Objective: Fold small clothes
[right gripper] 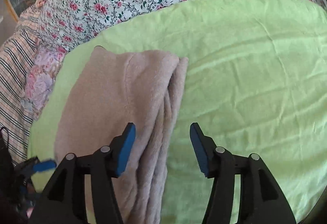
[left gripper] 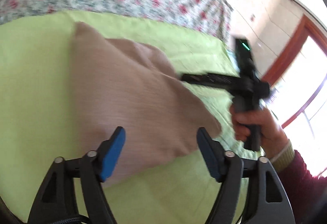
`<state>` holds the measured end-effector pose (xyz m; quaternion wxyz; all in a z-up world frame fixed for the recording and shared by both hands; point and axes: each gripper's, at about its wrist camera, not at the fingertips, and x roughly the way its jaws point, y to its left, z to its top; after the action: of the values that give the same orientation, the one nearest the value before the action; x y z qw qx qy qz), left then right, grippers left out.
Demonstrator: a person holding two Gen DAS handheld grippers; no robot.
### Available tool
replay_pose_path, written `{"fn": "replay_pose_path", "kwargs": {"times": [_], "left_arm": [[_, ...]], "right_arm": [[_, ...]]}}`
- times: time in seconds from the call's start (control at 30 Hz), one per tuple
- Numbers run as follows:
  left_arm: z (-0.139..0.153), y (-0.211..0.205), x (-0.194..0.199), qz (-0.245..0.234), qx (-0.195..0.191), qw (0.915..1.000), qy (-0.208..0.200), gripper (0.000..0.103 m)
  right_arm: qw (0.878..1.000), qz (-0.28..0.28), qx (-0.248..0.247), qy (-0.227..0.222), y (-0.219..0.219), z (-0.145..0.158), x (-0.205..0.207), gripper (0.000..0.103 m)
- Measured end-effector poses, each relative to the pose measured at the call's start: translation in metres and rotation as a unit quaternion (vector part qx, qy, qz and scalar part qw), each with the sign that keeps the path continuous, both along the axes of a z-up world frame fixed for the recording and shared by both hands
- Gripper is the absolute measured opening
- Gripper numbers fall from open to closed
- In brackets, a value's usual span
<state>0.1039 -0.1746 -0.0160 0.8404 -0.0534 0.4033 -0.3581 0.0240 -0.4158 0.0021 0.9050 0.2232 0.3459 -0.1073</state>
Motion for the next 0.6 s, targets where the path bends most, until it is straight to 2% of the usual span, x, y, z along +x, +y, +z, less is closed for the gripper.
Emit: {"fn": "replay_pose_path", "kwargs": {"times": [0.1, 0.17, 0.27, 0.4, 0.5, 0.53, 0.57, 0.6], "left_arm": [[-0.001, 0.027, 0.020, 0.033, -0.002, 0.9994, 0.013, 0.082], [-0.008, 0.036, 0.039, 0.050, -0.006, 0.9982, 0.034, 0.082], [-0.022, 0.037, 0.075, 0.054, -0.024, 0.9957, 0.071, 0.082], [-0.044, 0.034, 0.107, 0.052, -0.027, 0.9920, 0.112, 0.083], [-0.067, 0.028, 0.131, 0.045, -0.039, 0.9869, 0.150, 0.091], [-0.075, 0.025, 0.137, 0.042, -0.044, 0.9854, 0.159, 0.091], [-0.079, 0.022, 0.142, 0.036, -0.051, 0.9855, 0.158, 0.090], [-0.080, 0.022, 0.144, 0.034, -0.053, 0.9865, 0.151, 0.086]], "right_arm": [[0.999, 0.010, 0.030, -0.016, 0.003, -0.002, -0.005, 0.072], [0.999, 0.018, 0.043, -0.017, 0.006, -0.006, 0.001, 0.072], [0.998, 0.020, 0.060, -0.016, 0.007, -0.013, 0.008, 0.073], [0.997, 0.021, 0.081, -0.008, 0.001, -0.024, 0.024, 0.073], [0.995, 0.023, 0.097, 0.001, -0.005, -0.036, 0.036, 0.072], [0.994, 0.025, 0.102, -0.001, -0.007, -0.040, 0.039, 0.072], [0.994, 0.027, 0.106, -0.006, -0.008, -0.041, 0.040, 0.072], [0.994, 0.028, 0.108, -0.006, -0.007, -0.042, 0.041, 0.068]]}}
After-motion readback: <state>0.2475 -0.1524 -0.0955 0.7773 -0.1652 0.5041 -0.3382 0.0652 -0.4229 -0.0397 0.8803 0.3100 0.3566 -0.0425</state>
